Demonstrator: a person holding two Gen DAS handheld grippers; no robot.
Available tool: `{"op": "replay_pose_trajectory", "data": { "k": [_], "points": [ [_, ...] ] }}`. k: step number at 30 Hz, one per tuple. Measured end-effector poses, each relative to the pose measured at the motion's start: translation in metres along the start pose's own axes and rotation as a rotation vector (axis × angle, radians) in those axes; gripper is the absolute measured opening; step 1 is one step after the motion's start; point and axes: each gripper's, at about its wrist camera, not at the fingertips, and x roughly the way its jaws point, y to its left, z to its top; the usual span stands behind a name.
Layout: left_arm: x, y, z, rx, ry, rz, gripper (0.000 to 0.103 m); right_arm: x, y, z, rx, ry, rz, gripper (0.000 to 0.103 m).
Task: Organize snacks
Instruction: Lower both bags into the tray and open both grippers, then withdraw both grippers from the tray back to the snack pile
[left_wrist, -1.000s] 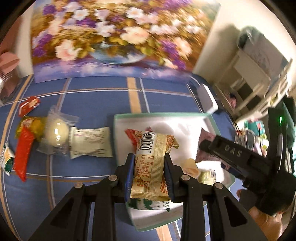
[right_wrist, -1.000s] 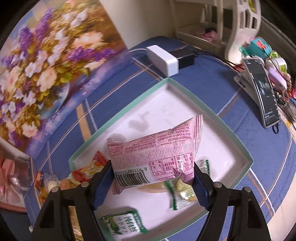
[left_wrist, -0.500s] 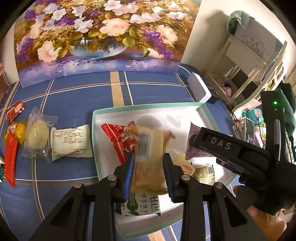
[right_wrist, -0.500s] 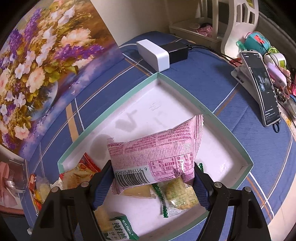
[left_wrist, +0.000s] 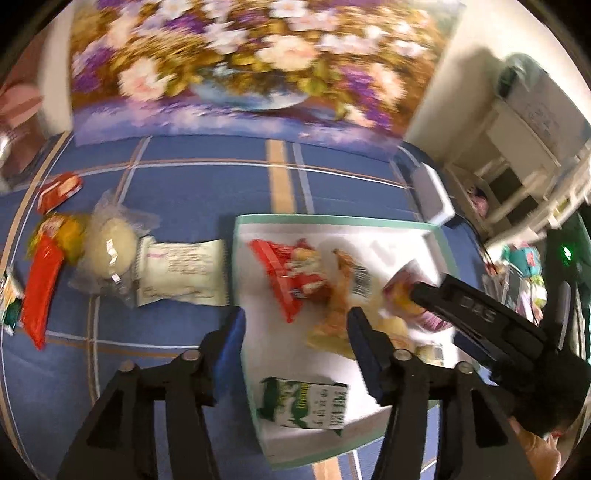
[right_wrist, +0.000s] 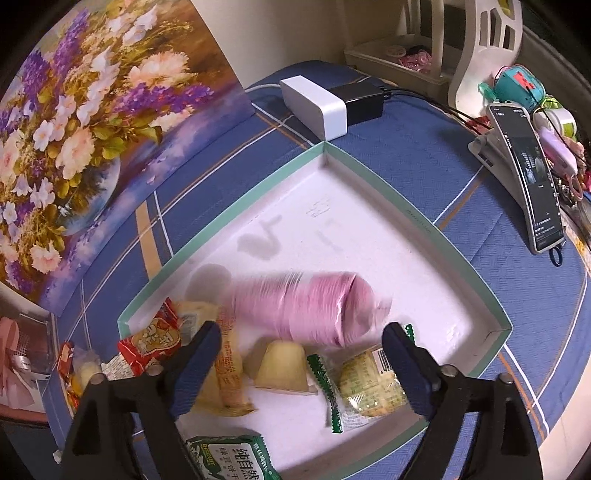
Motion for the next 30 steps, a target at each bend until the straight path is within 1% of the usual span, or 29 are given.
{"op": "replay_pose_trajectory", "data": {
  "k": [1, 4, 5, 6, 8, 9, 12, 15, 17, 21, 24, 30],
  "points": [
    [0.000, 0.005, 0.001, -0.016, 0.001, 0.015, 0.062, 0.000, 0.000, 0.000, -0.002, -0.004, -0.005, 0.103],
    [0.002, 0.019, 0.002, -0.053, 0.009, 0.064, 0.063, -0.001, 0.001, 0.000, -0.006, -0.008, -0.005, 0.103],
    [0.003, 0.026, 0.002, -0.073, 0.010, 0.079, 0.066, -0.001, 0.001, 0.000, -0.007, -0.009, -0.001, 0.103],
    [0.003, 0.030, 0.002, -0.087, 0.011, 0.089, 0.073, -0.001, 0.002, 0.000, -0.010, -0.008, 0.002, 0.103],
    [0.002, 0.044, 0.002, -0.135, 0.005, 0.122, 0.083, -0.001, 0.005, -0.001, -0.018, -0.009, 0.011, 0.103],
    [0.001, 0.050, 0.003, -0.152, -0.003, 0.144, 0.084, -0.001, 0.006, -0.002, -0.022, -0.009, 0.013, 0.103],
    [-0.006, 0.066, 0.006, -0.171, -0.029, 0.216, 0.084, -0.003, 0.012, -0.005, -0.027, -0.012, 0.026, 0.103],
    [-0.015, 0.079, 0.009, -0.182, -0.052, 0.262, 0.085, -0.008, 0.020, -0.008, -0.033, -0.015, 0.060, 0.103],
    [-0.020, 0.086, 0.011, -0.192, -0.061, 0.269, 0.085, -0.014, 0.028, -0.011, -0.044, -0.024, 0.091, 0.103],
    [-0.031, 0.099, 0.011, -0.197, -0.067, 0.274, 0.085, -0.027, 0.049, -0.016, -0.083, -0.047, 0.124, 0.103],
    [-0.040, 0.110, 0.012, -0.200, -0.076, 0.291, 0.085, -0.039, 0.070, -0.022, -0.118, -0.069, 0.156, 0.103],
    [-0.052, 0.137, 0.012, -0.232, -0.086, 0.313, 0.085, -0.050, 0.114, -0.036, -0.195, -0.067, 0.199, 0.103]
  ]
}}
